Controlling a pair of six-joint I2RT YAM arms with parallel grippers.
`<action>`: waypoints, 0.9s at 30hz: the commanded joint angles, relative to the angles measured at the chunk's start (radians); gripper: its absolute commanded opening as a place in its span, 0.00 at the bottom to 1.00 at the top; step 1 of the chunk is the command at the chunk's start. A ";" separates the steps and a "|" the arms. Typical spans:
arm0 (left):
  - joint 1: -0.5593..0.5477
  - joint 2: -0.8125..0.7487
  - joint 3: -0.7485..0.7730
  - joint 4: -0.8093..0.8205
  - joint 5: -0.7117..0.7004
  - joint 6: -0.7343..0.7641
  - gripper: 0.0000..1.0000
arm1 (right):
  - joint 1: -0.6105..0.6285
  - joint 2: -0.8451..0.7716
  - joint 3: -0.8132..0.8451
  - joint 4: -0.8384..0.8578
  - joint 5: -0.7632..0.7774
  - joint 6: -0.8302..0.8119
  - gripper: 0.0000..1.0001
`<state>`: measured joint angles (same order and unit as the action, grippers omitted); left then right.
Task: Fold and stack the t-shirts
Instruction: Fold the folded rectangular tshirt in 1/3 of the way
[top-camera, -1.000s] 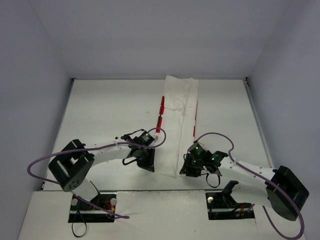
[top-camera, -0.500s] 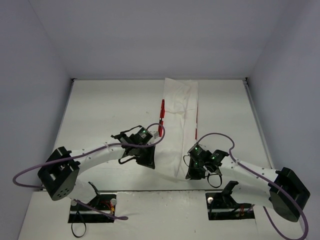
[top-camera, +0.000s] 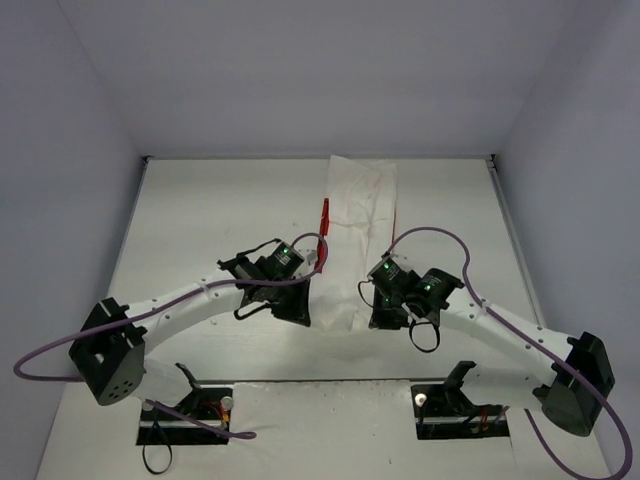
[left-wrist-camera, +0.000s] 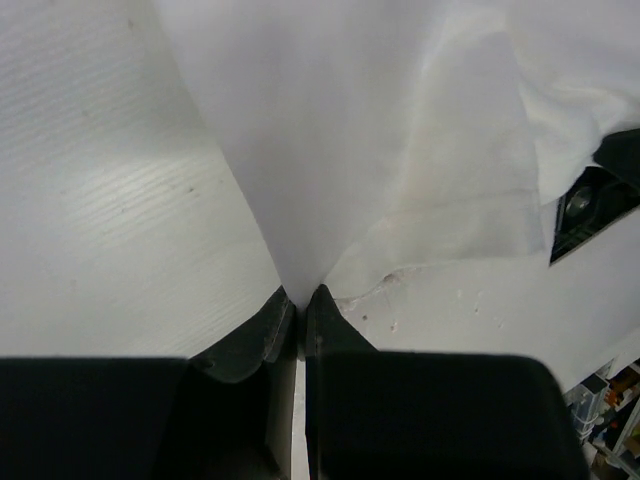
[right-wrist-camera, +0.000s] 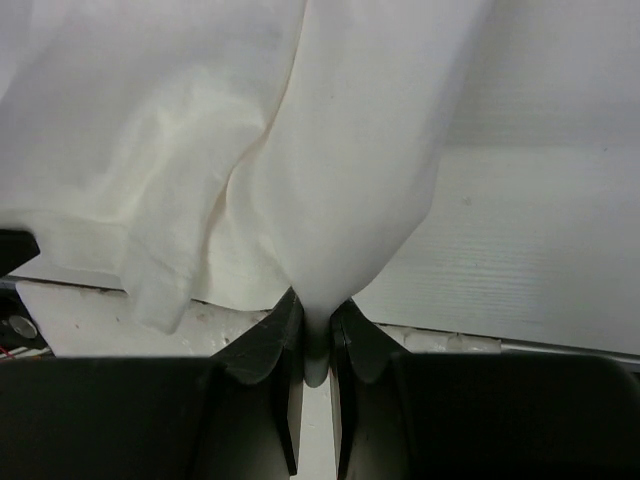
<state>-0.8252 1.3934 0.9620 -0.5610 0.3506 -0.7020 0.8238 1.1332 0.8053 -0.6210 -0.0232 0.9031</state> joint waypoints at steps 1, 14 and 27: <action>0.043 -0.003 0.118 -0.027 -0.019 0.033 0.00 | -0.024 0.055 0.099 -0.097 0.116 -0.057 0.00; 0.178 0.169 0.356 -0.043 -0.019 0.121 0.00 | -0.220 0.219 0.260 -0.100 0.126 -0.290 0.00; 0.227 0.449 0.667 -0.042 -0.020 0.173 0.00 | -0.387 0.524 0.551 -0.098 0.101 -0.492 0.00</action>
<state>-0.6238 1.8113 1.5348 -0.6069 0.3420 -0.5569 0.4719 1.6047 1.2797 -0.6864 0.0547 0.4932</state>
